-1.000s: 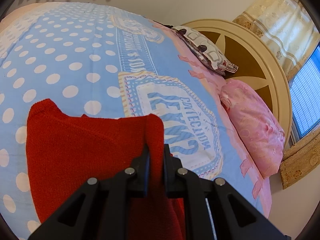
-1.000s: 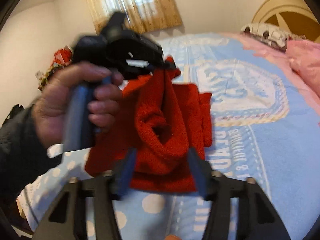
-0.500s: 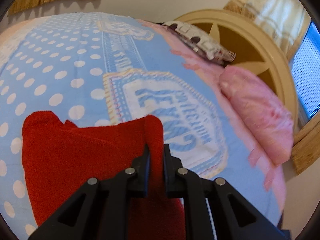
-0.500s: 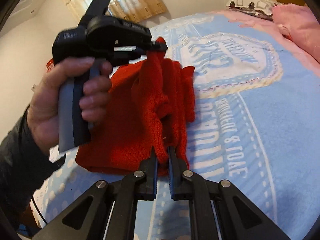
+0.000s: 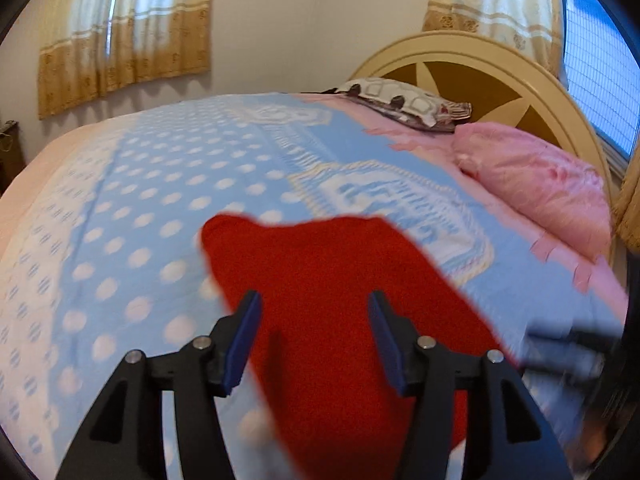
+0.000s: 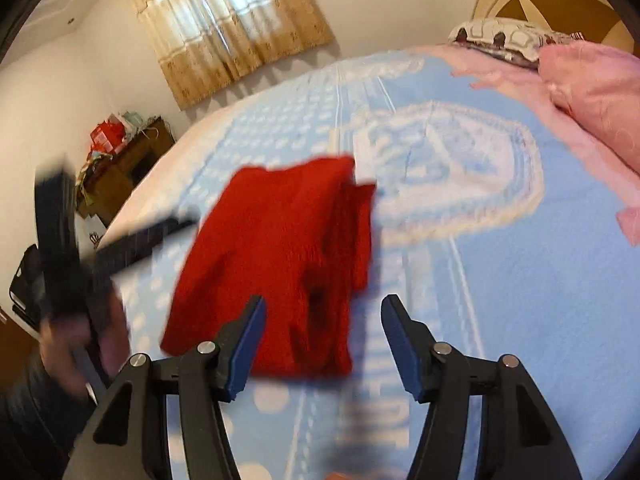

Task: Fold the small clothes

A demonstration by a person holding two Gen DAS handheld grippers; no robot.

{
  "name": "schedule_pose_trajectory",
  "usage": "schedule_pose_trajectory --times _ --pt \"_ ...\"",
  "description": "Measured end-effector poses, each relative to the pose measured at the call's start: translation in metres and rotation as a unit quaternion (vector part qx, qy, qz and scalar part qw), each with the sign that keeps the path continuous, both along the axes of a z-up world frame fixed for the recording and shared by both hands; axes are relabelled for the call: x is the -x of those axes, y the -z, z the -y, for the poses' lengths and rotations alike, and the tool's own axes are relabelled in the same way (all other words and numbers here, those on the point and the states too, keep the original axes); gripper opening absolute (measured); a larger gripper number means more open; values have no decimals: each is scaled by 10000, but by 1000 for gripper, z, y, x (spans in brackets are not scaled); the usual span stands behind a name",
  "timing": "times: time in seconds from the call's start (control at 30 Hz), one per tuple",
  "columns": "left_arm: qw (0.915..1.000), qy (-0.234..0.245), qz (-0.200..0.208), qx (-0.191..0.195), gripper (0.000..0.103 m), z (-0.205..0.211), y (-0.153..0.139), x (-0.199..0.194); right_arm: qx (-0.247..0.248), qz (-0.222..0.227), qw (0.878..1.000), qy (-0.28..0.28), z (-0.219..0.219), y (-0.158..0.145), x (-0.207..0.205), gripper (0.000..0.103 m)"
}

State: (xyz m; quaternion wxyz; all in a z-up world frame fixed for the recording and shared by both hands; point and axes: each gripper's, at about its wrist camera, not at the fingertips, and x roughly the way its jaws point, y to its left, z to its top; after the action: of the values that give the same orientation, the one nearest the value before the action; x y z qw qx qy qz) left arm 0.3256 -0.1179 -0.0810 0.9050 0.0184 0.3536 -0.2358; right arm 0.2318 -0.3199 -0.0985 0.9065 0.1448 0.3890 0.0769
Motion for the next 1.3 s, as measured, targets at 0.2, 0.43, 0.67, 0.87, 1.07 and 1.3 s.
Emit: schedule_pose_trajectory --times 0.2,0.43,0.67,0.87,1.07,1.3 --pt "9995 -151 -270 4 62 -8 25 16 186 -190 9994 -224 -20 -5 -66 60" --pt "9993 -134 -322 -105 70 -5 34 23 569 -508 9970 -142 -35 19 -90 16" --pt "9992 28 -383 -144 76 -1 41 25 718 -503 9960 165 -19 22 -86 15" --pt "9986 77 -494 -166 81 2 48 25 738 -641 9950 191 -13 39 -95 15" --pt "9984 133 -531 -142 81 5 50 27 955 -221 9948 269 -21 10 -83 49" --pt "9982 134 -578 -127 81 5 50 29 718 150 9935 -873 -76 -3 -99 49"
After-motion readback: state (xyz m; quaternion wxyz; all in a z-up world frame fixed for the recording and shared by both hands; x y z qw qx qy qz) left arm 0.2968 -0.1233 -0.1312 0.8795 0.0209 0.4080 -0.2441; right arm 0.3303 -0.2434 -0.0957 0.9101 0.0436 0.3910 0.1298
